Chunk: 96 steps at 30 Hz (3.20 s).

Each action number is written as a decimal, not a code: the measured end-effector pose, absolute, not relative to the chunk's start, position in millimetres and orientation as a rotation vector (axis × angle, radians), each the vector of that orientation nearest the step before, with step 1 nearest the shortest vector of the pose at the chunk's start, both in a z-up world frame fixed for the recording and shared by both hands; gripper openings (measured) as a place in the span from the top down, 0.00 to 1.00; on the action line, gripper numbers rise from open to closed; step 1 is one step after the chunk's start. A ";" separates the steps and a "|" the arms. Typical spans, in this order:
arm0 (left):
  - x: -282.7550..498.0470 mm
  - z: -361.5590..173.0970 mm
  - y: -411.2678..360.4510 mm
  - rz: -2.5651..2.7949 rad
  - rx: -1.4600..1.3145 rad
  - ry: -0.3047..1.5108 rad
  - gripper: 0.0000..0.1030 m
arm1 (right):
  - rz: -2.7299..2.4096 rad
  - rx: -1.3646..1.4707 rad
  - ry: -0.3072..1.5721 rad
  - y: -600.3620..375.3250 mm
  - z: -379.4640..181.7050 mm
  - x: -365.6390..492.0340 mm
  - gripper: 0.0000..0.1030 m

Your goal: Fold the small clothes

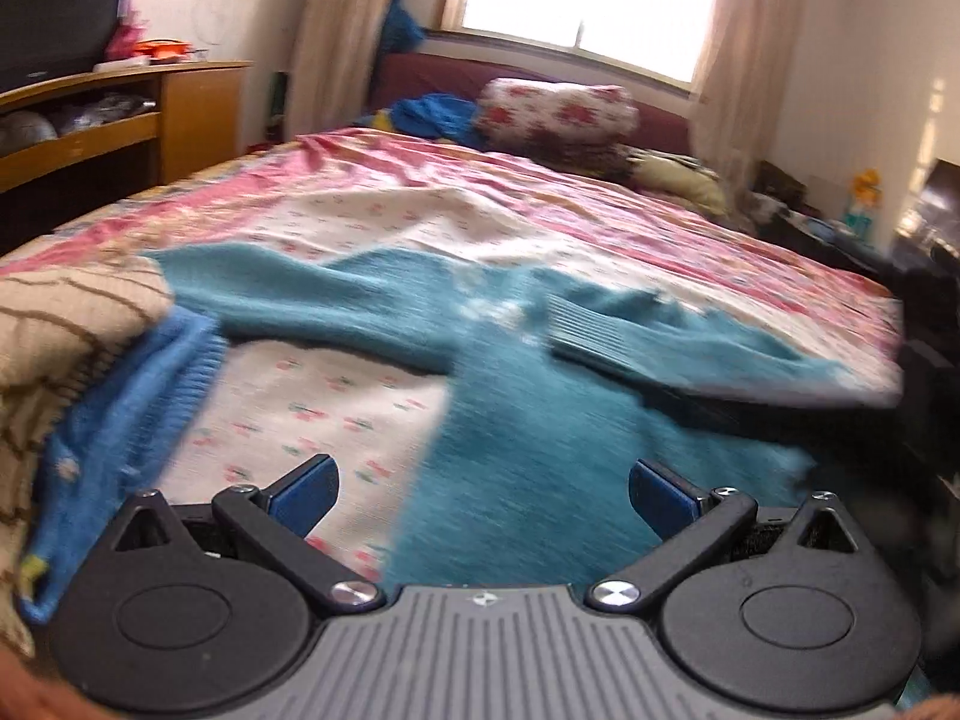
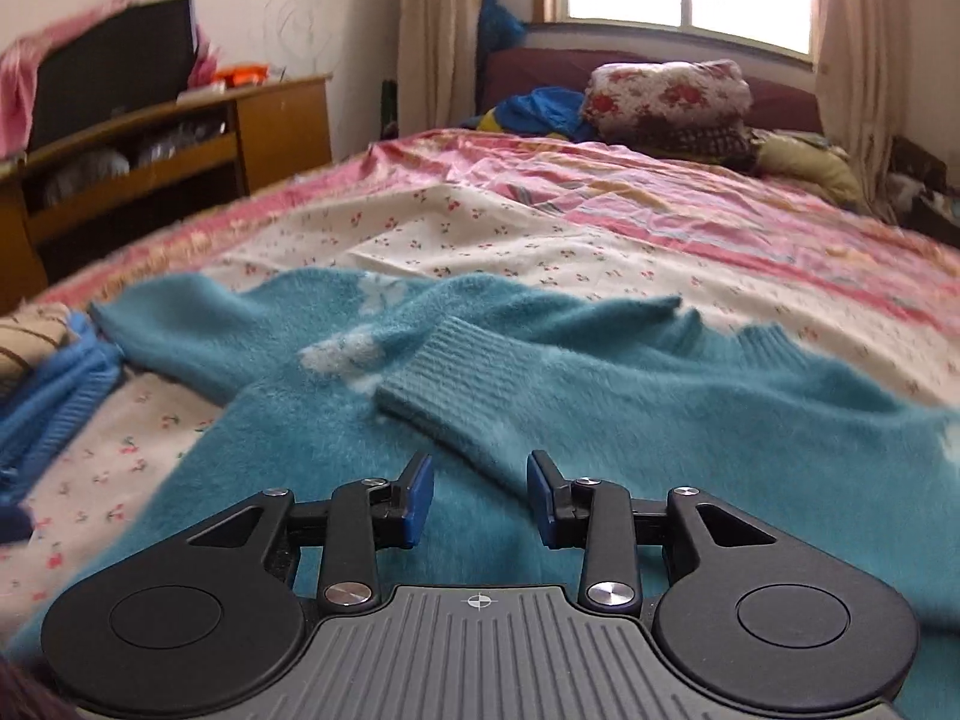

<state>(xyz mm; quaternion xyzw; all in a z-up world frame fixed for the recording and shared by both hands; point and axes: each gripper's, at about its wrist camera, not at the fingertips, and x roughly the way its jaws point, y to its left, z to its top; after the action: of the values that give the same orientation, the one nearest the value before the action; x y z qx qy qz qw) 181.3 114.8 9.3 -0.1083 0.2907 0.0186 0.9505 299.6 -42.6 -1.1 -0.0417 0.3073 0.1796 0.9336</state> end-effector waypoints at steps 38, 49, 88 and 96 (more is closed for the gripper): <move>353.4 17.2 355.8 0.515 -0.726 0.701 0.33 | 0.375 0.058 0.588 -60.6 -27.0 269.7 0.66; 353.1 -10.5 358.4 0.560 -0.764 0.751 0.31 | 0.376 0.059 0.587 -60.8 -27.2 270.0 0.66; 357.4 40.2 295.7 0.184 -0.844 0.590 0.83 | 0.374 0.138 0.577 -81.0 -7.7 236.8 0.67; 366.2 66.7 211.7 -0.073 -0.773 0.627 0.83 | 0.353 0.150 0.569 -105.0 3.0 217.0 0.67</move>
<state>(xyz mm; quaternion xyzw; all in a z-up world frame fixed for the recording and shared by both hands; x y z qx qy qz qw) 366.2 211.7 66.7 -0.3707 0.3005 -0.0350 0.8781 217.0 -105.0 3.0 0.0738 0.2792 0.1731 0.9416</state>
